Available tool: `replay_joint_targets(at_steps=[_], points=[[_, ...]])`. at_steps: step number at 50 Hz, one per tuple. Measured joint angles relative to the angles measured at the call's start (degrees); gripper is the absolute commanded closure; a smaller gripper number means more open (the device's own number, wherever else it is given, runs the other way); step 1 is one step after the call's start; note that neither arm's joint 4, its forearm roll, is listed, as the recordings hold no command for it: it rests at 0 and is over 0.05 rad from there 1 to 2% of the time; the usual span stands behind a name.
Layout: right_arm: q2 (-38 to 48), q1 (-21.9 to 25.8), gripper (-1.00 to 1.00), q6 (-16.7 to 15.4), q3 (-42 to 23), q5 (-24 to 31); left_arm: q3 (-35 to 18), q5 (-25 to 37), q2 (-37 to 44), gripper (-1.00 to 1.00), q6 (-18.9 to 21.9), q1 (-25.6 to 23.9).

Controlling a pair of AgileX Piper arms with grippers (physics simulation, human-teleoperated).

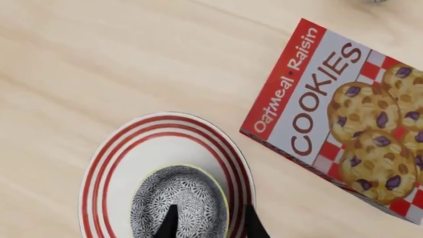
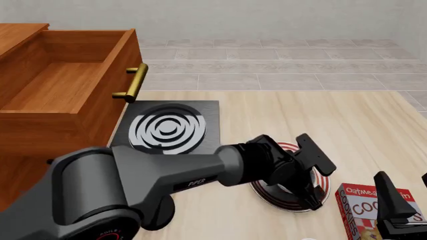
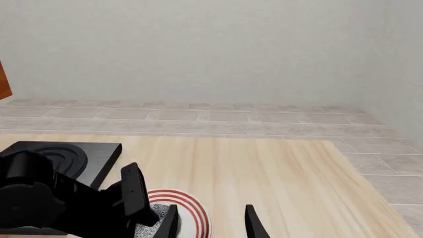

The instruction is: Pick the akita bowl in the top layer of the wooden cabinet and place it on the plate.

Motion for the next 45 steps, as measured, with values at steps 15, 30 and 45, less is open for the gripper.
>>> replay_joint_targets(at_steps=[15, 30, 45], points=[[-0.22, 0.00, -1.00, 0.06, 0.00, 0.17, -0.38, 0.55, 0.03, -1.00, -0.48, -0.34], [-0.25, -0.01, -1.00, 0.03, -0.01, 0.21, -0.15, 0.77, -0.53, -1.00, -1.01, -1.06], [-0.37, -0.03, -1.00, -0.08, -0.05, 0.29, -0.32, 1.41, -1.47, -1.00, -1.06, -1.69]])
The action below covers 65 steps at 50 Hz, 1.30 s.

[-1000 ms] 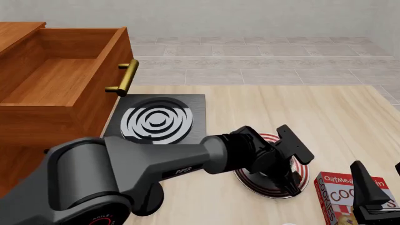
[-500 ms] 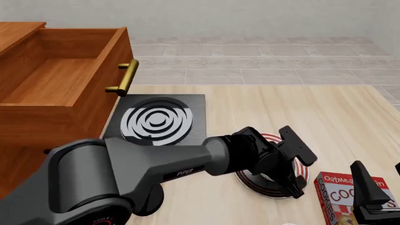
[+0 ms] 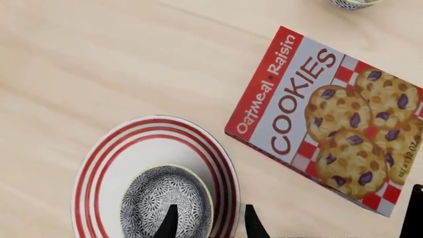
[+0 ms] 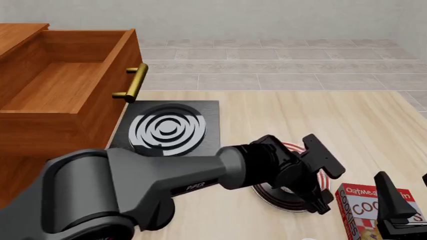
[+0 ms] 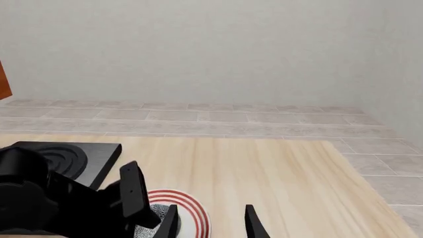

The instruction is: Pick the akita bowl in the top layer of the wooden cabinet and place it on the plate.

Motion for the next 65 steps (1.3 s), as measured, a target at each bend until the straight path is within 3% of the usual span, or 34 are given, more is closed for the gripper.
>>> replay_joint_targets(at_steps=[65], points=[[0.73, -0.39, -1.00, -1.39, -0.01, -1.09, -1.50, 4.80, -8.60, -1.00, 2.08, -0.81]])
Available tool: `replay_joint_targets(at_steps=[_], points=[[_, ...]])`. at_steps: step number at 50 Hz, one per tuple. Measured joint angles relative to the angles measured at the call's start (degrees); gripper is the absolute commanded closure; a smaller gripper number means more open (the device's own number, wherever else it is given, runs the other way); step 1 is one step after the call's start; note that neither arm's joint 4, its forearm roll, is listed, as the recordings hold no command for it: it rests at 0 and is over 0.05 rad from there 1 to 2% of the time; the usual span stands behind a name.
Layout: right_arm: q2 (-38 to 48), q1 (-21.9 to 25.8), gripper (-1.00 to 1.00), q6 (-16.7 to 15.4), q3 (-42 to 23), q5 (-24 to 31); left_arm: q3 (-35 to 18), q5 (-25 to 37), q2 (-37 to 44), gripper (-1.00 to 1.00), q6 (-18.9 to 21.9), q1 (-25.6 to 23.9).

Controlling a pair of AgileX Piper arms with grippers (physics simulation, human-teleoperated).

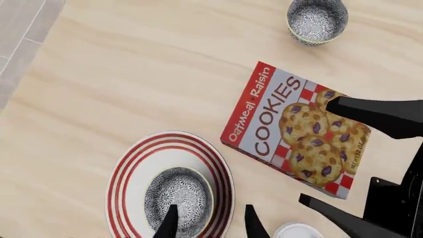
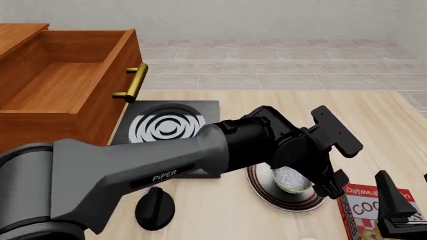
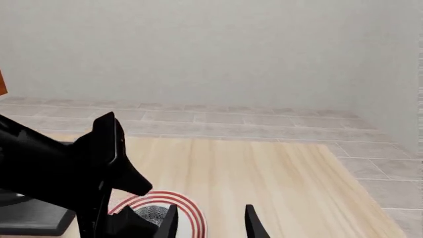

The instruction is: Pick the akita bowl in the top layer of the wooden cabinet and place it on the plate.

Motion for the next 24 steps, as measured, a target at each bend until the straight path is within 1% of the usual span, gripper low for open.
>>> replay_joint_targets(at_steps=[24], points=[[-0.87, 0.00, -1.00, -0.61, -0.06, 0.79, -1.50, 1.24, -1.32, -1.00, 1.17, 1.62]])
